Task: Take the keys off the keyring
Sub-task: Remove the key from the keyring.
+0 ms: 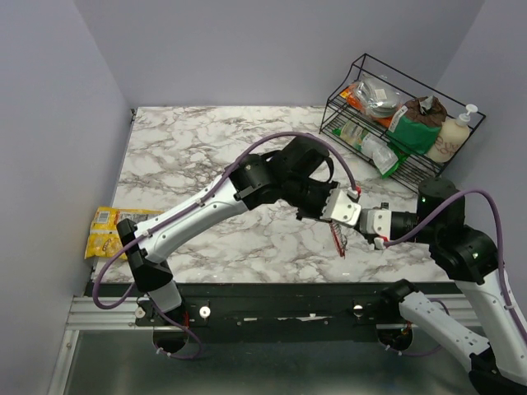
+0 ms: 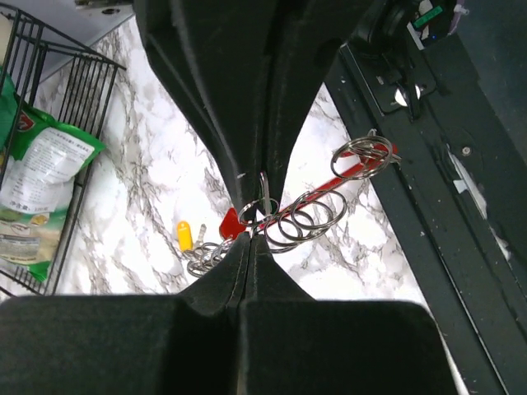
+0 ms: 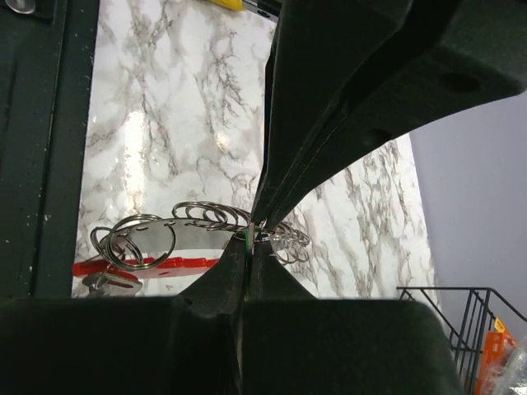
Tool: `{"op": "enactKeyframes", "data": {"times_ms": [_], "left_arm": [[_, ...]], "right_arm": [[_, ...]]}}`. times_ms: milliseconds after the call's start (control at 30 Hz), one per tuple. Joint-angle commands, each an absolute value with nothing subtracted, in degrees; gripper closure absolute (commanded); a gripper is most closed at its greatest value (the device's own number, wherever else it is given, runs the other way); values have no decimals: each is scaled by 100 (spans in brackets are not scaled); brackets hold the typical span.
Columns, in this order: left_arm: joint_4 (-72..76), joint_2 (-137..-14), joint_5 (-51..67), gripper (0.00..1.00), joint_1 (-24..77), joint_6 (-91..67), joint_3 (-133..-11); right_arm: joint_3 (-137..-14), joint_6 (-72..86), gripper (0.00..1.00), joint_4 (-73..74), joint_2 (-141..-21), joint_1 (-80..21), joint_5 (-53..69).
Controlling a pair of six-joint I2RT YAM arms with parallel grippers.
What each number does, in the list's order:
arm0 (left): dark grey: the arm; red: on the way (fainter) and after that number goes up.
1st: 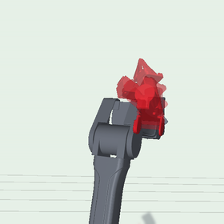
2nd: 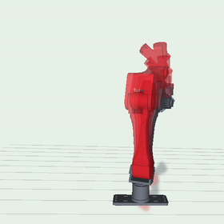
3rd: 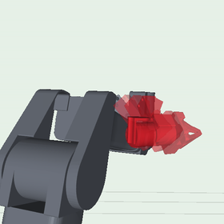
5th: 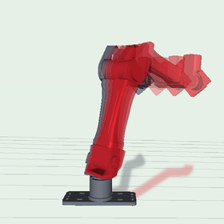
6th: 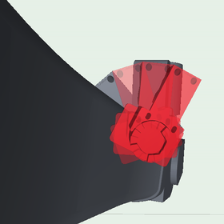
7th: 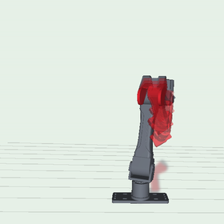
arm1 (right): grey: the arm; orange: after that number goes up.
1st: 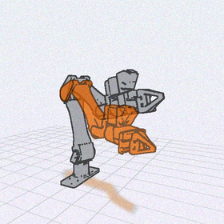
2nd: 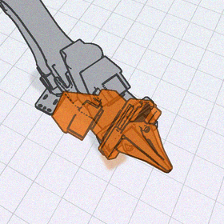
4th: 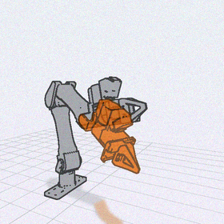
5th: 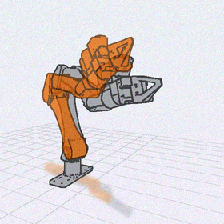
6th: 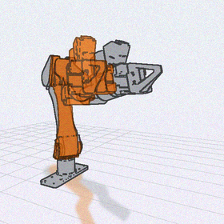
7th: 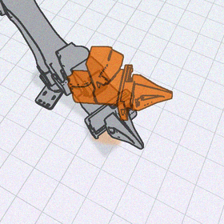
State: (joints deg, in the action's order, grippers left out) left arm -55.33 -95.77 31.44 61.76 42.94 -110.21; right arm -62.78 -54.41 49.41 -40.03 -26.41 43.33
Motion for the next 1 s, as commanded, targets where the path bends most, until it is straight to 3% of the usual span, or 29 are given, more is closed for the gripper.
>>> {"op": "enactKeyframes", "data": {"times_ms": [0,233,533,767,967], "left_arm": [[-5573,-9395,2805,100,6653,5159,-10908],[-5792,-9484,2399,100,6838,5624,-10697],[-5810,-9220,2505,100,6829,5782,-10741],[-5897,-8807,2435,100,6829,6064,-10108],[-5906,-8570,2373,100,6820,6213,-9862]], "right_arm": [[-6222,-4861,99,4702,-4051,-2628,4412],[-6469,-4737,99,5142,-4219,-2611,4236],[-6740,-4711,99,5317,-4658,-2347,5228],[-7408,-5895,99,6740,-5589,-1987,5756],[-7470,-6046,99,6723,-5959,-1907,5809]]}}
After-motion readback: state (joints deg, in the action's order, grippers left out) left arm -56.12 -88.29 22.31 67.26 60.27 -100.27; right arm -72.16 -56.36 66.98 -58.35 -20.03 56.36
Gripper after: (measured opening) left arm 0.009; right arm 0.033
